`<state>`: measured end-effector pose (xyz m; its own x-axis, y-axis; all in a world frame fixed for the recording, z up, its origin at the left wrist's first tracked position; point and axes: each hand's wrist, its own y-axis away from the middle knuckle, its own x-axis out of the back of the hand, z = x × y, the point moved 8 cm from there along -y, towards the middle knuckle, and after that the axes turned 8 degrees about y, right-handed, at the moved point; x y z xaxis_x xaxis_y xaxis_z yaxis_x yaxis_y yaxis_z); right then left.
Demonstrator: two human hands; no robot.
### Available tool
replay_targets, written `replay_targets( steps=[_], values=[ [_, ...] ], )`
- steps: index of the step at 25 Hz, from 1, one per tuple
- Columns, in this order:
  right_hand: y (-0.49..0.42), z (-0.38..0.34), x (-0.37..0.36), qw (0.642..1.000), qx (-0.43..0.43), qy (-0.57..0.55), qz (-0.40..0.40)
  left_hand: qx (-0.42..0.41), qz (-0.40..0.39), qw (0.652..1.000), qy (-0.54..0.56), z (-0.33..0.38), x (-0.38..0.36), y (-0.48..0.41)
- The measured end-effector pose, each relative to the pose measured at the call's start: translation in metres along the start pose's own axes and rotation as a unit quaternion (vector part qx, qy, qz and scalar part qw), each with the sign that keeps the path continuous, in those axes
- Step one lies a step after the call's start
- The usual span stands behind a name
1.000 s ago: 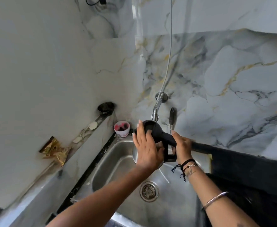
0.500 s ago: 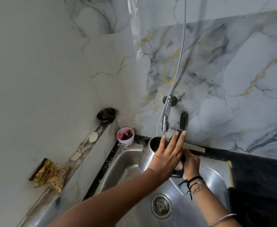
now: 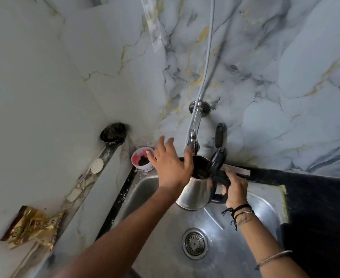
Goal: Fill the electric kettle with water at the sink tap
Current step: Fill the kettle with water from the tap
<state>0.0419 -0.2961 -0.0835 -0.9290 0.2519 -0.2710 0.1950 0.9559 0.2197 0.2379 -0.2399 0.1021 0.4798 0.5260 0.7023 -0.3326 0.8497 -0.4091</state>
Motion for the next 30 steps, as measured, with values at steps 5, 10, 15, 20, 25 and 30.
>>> replay_targets(
  steps=[5, 10, 15, 20, 25, 30],
  values=[
    [-0.012, 0.011, 0.005, 1.000, 0.015, -0.003, -0.021, 0.103, -0.140, 0.978, -0.116, 0.011, -0.059, -0.038],
    [-0.013, 0.020, -0.010, 0.999, 0.012, 0.006, -0.045, 0.082, -0.230, 0.969, -0.029, -0.012, -0.072, -0.056],
    [-0.016, 0.027, 0.009, 1.000, -0.002, 0.007, -0.021, 0.037, -0.281, 0.959, 0.031, -0.015, -0.082, -0.049],
    [-0.011, 0.025, 0.010, 0.999, -0.004, 0.022, -0.027, 0.092, -0.310, 0.931, 0.169, -0.029, -0.080, -0.032],
    [-0.016, 0.008, 0.026, 0.999, 0.011, 0.025, -0.018, 0.092, -0.322, 0.917, 0.218, -0.016, -0.081, -0.031],
    [-0.011, 0.008, 0.014, 0.999, 0.019, 0.024, -0.027, 0.091, -0.296, 0.929, 0.203, -0.025, -0.076, -0.039]
  ],
)
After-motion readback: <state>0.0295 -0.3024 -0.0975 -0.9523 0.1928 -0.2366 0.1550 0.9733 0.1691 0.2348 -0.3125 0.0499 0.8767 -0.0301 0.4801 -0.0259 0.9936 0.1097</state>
